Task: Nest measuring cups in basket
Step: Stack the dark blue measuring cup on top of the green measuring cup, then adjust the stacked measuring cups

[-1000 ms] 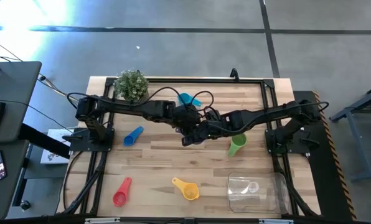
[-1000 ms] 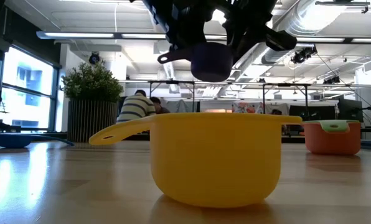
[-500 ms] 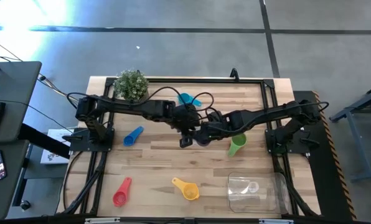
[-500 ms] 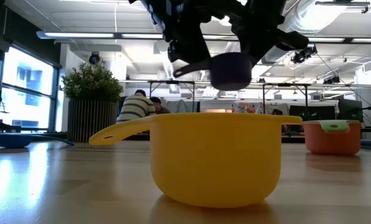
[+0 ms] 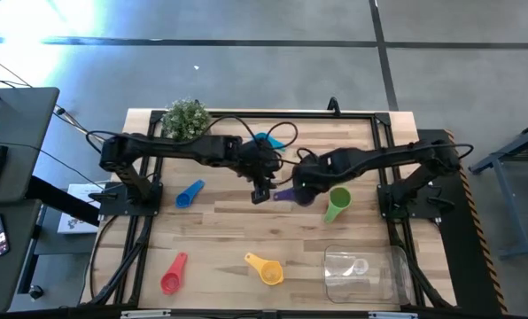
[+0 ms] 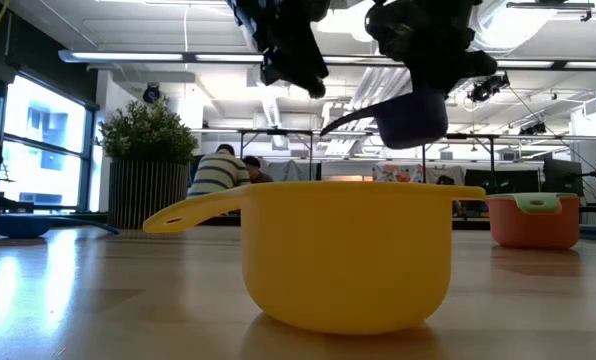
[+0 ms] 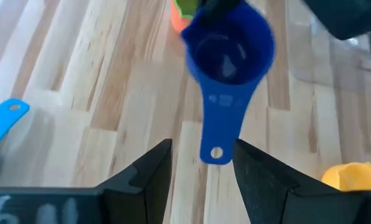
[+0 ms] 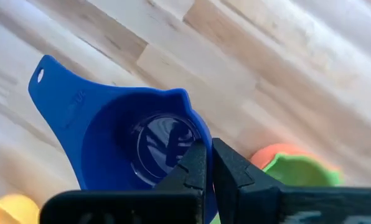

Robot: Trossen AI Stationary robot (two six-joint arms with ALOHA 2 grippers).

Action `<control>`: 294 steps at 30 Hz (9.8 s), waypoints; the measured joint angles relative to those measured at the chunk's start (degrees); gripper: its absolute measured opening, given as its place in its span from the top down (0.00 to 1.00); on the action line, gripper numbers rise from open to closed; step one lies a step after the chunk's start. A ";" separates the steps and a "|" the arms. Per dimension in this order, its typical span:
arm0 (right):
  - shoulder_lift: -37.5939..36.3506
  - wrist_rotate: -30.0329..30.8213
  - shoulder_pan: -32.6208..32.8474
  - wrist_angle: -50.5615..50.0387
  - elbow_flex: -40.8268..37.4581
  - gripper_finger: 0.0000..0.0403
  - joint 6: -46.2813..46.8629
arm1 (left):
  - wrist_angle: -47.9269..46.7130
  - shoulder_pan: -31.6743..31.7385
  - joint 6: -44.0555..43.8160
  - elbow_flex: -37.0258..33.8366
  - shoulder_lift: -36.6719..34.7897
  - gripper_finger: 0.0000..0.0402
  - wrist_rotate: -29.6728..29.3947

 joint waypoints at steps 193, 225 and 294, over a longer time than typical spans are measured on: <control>-17.94 -18.20 -6.75 31.68 -41.75 0.73 1.25 | 6.36 -3.15 -20.99 -0.04 0.16 0.61 3.13; -17.98 -16.73 -1.97 35.30 -41.70 0.73 5.96 | 19.68 -4.50 -27.59 -0.09 17.40 0.61 2.99; -3.27 -15.10 -3.65 54.27 -39.26 0.73 5.56 | 5.23 -4.76 -31.53 -0.11 18.02 0.61 -4.01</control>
